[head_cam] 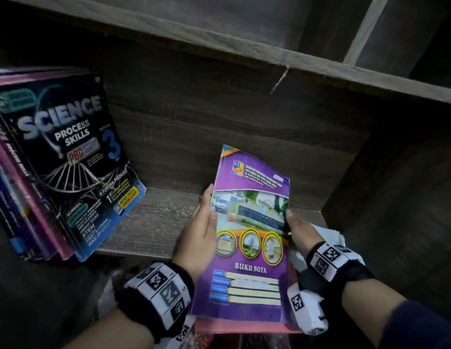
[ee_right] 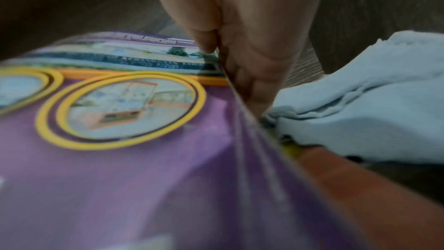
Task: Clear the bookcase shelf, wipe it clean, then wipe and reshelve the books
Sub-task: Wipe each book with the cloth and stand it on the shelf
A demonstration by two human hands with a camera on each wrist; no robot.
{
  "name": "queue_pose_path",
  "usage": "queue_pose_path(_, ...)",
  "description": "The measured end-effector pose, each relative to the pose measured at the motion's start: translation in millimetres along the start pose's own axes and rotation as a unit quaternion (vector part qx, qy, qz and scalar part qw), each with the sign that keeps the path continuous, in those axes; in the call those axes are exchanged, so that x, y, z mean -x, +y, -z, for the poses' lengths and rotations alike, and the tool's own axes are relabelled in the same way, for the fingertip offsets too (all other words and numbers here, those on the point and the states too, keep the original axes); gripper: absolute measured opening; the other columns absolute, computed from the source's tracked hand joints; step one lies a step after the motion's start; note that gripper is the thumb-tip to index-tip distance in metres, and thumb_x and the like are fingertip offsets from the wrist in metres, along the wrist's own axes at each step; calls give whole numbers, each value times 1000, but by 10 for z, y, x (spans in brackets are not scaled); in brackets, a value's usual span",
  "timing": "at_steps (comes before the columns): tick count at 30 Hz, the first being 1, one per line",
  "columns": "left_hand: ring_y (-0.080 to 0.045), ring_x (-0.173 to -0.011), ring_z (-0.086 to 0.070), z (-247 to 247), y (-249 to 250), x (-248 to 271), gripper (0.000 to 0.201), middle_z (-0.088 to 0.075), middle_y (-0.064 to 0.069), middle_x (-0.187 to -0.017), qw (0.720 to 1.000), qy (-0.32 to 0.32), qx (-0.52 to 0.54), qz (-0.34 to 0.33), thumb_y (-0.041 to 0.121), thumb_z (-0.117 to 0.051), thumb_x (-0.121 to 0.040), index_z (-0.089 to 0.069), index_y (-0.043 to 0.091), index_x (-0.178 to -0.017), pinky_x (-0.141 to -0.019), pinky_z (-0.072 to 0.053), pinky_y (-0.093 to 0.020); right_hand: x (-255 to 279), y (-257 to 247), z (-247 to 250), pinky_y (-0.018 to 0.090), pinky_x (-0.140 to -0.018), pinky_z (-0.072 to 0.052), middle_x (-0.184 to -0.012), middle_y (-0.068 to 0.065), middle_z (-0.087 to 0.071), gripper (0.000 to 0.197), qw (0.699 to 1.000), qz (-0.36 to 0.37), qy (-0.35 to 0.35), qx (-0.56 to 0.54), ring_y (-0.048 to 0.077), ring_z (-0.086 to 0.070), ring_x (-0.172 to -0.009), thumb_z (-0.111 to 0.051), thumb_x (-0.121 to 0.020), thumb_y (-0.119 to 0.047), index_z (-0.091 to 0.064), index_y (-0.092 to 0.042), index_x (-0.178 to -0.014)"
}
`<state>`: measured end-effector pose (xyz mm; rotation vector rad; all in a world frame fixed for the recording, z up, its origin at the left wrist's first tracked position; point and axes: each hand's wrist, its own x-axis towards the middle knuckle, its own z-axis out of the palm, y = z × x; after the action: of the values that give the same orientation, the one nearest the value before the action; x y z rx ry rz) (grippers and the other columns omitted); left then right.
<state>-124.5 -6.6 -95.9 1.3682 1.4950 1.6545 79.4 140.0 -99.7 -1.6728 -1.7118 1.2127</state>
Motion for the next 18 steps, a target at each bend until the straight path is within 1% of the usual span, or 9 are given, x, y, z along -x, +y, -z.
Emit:
queue_pose_path(2, -3, -126, -50, 29, 54, 33, 53, -44, 10, -147, 1000, 23, 3, -10, 37, -30, -96, -23, 46, -148, -106, -43, -44, -3, -91, -12, 46, -99, -47, -114, 10, -67, 42, 995, -3, 15, -103, 25, -64, -100, -34, -101, -48, -62, -17, -105)
queue_pose_path(4, -5, -125, -51, 88, 92, 29, 53, -47, 9, -146, 998, 58, -7, -30, 38, -27, -97, -26, 41, -149, -105, -44, -40, 21, -227, -34, 48, -98, -47, -114, 11, -68, 43, 990, 26, 26, -138, 27, -65, -102, -35, -99, -51, -62, -17, -103)
queue_pose_path(6, 2, -130, -44, 177, 147, 15, 52, -45, 10, -146, 990, 114, -47, -66, 31, -27, -98, -31, 32, -149, -108, -37, -22, 82, -414, -73, 48, -100, -46, -113, 9, -67, 48, 990, 67, 60, -112, 27, -63, -106, -33, -96, -57, -61, -18, -102)
queue_pose_path(8, 16, -128, -37, 299, 233, 7, 50, -43, 7, -144, 978, 166, -79, -102, 24, -28, -99, -32, 22, -149, -102, -29, -5, 238, -724, -149, 47, -97, -46, -107, 8, -67, 44, 983, 128, 99, -84, 26, -62, -102, -30, -99, -52, -59, -19, -96)
queue_pose_path(10, 24, -124, -33, 444, 306, 21, 51, -41, 6, -144, 966, 203, -104, -125, 22, -28, -100, -30, 19, -151, -99, -27, 0, 337, -1024, -272, 47, -94, -48, -102, 6, -68, 43, 972, 180, 116, -93, 25, -63, -98, -30, -101, -48, -60, -18, -93)
queue_pose_path(12, 22, -123, -35, 628, 359, 48, 51, -40, 9, -144, 952, 242, -121, -141, 24, -27, -101, -27, 22, -152, -98, -30, -1, 367, -1318, -456, 45, -94, -48, -103, 7, -68, 43, 962, 228, 106, -102, 25, -63, -99, -31, -101, -47, -61, -16, -98)
queue_pose_path(14, 19, -126, -34, 851, 382, 55, 50, -38, 6, -145, 932, 285, -145, -173, 21, -28, -102, -25, 22, -151, -101, -31, -4, 328, -1608, -723, 47, -98, -46, -112, 7, -66, 58, 958, 248, 75, -120, 25, -61, -107, -31, -91, -61, -60, -15, -109)
queue_pose_path(16, 19, -130, -28, 1107, 390, 51, 48, -37, -2, -145, 905, 327, -180, -206, 17, -28, -102, -26, 14, -150, -105, -26, -4, 254, -1895, -1051, 48, -106, -40, -132, 7, -58, 81, 960, 236, 41, -144, 25, -54, -122, -31, -75, -73, -55, -16, -128)
queue_pose_path(18, 16, -132, -28, 1356, 394, 37, 47, -38, -6, -142, 876, 367, -217, -225, 17, -28, -102, -30, 4, -147, -107, -23, -4, 166, -2150, -1398, 46, -111, -36, -143, 5, -49, 94, 961, 207, -3, -184, 25, -47, -130, -35, -67, -77, -46, -19, -140)
